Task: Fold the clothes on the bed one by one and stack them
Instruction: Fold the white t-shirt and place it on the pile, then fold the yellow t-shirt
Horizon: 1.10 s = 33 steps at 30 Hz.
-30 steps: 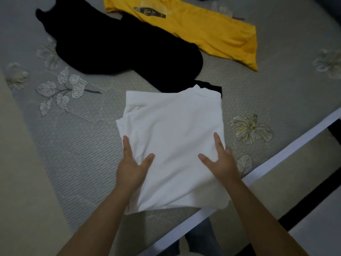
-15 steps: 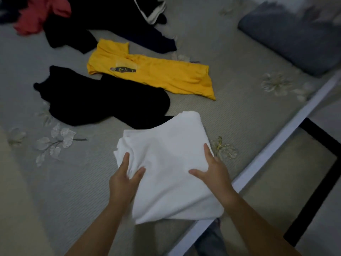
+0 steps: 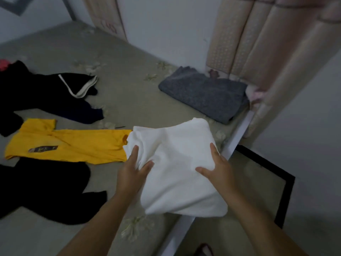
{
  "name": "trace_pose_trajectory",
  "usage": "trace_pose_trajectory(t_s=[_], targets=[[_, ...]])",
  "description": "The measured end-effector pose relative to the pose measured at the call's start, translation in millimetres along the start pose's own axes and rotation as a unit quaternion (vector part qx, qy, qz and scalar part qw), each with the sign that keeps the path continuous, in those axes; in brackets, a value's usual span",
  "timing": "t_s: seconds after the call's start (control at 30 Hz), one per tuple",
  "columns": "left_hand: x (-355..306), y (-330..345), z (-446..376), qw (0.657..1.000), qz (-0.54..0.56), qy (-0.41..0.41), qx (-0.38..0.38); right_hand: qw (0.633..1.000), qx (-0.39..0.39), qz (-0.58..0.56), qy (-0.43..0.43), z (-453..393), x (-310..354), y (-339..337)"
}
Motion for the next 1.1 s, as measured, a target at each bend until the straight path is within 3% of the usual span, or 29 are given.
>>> trace_pose_trajectory(t_s=[0.33, 0.6, 0.83, 1.1], targets=[[-156, 131, -76, 0.999, 0.037, 0.012, 0.016, 0.996, -0.023, 0.08, -0.035, -137, -91, -152], [-230, 183, -182, 0.996, 0.081, -0.019, -0.013, 0.98, 0.001, 0.178, -0.089, -280, -98, -214], [-278, 216, -256, 0.995, 0.071, -0.059, -0.042, 0.975, 0.056, 0.182, -0.116, -391, -100, -240], [-302, 240, -322, 0.968, 0.13, -0.106, -0.186, 0.954, 0.052, 0.171, -0.241, -525, -82, -248]])
Point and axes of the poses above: each hand's wrist, its own z-axis away from the middle knuckle, its own y-axis out of the palm, x = y × z, the point moved 3 cm from there along -z, towards the middle knuckle, and after that the axes turned 8 degrees about -y, right-handed, at the moved point
